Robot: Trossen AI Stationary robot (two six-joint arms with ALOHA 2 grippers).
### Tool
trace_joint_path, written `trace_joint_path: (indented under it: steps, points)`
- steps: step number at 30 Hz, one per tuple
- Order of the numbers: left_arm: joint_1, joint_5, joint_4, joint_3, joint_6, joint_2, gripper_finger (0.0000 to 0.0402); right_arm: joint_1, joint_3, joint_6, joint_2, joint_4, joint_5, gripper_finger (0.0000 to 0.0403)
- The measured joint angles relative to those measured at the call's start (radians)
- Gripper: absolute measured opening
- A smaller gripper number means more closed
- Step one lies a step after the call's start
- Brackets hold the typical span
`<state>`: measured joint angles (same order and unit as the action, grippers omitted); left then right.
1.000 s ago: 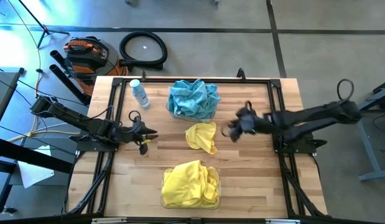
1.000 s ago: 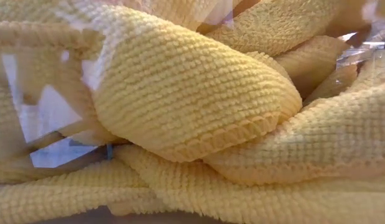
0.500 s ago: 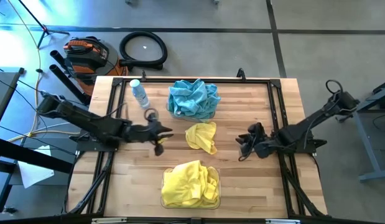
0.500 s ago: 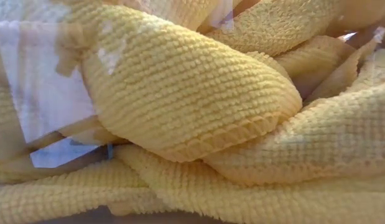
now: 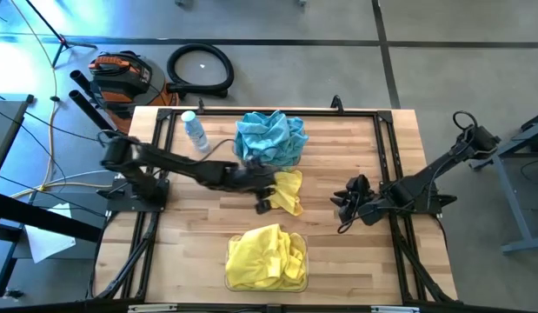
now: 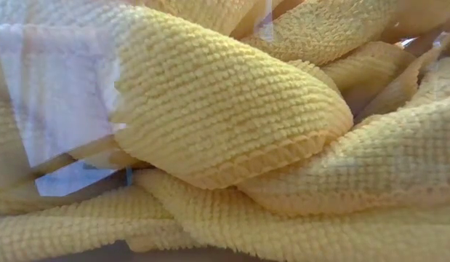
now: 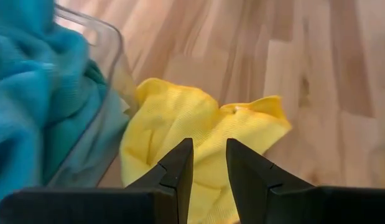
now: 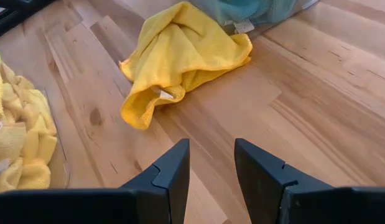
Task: Sort microfiber towel by color & place in baskets
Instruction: Put the yellow towel into the bottom transparent bin
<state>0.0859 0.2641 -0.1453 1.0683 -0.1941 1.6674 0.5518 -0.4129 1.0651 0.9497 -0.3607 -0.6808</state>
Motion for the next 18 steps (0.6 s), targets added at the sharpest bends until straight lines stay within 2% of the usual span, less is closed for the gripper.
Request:
trace_joint_path:
  steps: [9, 18]
  points:
    - [-0.036, -0.027, -0.152, 0.228, 0.023, 0.282, 0.0085, 0.000, 0.000, 0.010, 0.000, 0.001, 0.001, 0.0124]
    - [-0.047, -0.088, -0.175, 0.298, 0.049, 0.446, 0.0082, 0.000, 0.000, 0.009, 0.000, -0.001, 0.002, 0.0124]
